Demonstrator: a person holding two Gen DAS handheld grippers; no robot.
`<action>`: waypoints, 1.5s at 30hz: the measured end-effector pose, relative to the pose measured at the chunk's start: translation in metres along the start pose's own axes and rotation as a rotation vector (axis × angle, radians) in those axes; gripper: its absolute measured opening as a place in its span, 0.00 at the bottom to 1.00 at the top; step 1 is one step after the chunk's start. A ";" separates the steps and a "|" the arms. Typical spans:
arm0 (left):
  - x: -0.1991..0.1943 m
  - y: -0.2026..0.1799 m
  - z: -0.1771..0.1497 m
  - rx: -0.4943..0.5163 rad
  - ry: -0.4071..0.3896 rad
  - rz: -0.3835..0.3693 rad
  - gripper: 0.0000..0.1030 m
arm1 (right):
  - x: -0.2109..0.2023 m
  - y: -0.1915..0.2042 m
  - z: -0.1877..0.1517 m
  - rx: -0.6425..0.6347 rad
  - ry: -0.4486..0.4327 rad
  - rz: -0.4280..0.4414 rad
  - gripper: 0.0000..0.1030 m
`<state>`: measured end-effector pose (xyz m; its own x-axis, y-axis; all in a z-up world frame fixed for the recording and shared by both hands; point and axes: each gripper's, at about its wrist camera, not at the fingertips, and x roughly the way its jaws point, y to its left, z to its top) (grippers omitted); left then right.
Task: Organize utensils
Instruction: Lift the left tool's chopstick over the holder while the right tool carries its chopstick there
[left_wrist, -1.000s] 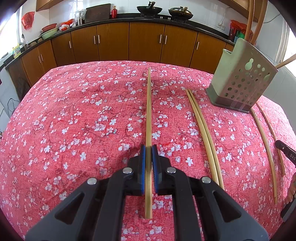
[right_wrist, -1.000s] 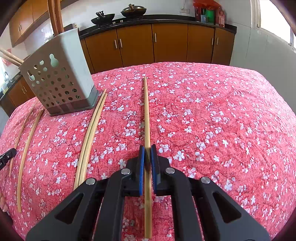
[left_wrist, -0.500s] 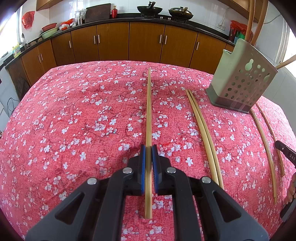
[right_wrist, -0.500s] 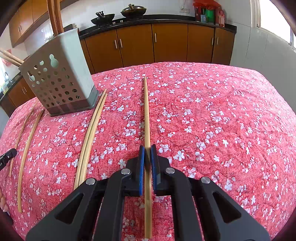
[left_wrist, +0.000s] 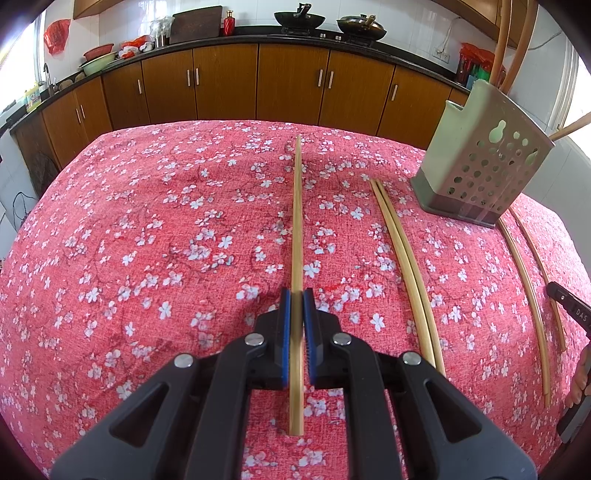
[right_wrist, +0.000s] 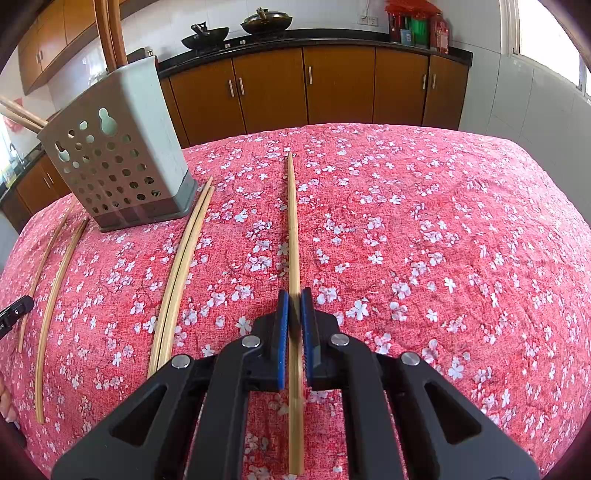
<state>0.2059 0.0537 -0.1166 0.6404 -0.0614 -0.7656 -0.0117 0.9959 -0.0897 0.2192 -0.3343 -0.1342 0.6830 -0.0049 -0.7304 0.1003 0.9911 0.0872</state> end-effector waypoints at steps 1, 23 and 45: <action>-0.001 -0.001 -0.001 0.004 0.001 0.002 0.11 | -0.001 0.001 -0.001 -0.008 0.000 -0.007 0.08; -0.110 -0.014 0.031 0.059 -0.236 -0.005 0.08 | -0.116 0.000 0.029 -0.011 -0.290 0.017 0.07; -0.234 -0.077 0.093 0.138 -0.457 -0.246 0.08 | -0.228 0.037 0.086 -0.028 -0.525 0.327 0.07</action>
<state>0.1288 -0.0028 0.1289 0.8808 -0.2895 -0.3747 0.2620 0.9571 -0.1236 0.1295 -0.3077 0.0942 0.9408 0.2417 -0.2377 -0.1881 0.9555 0.2270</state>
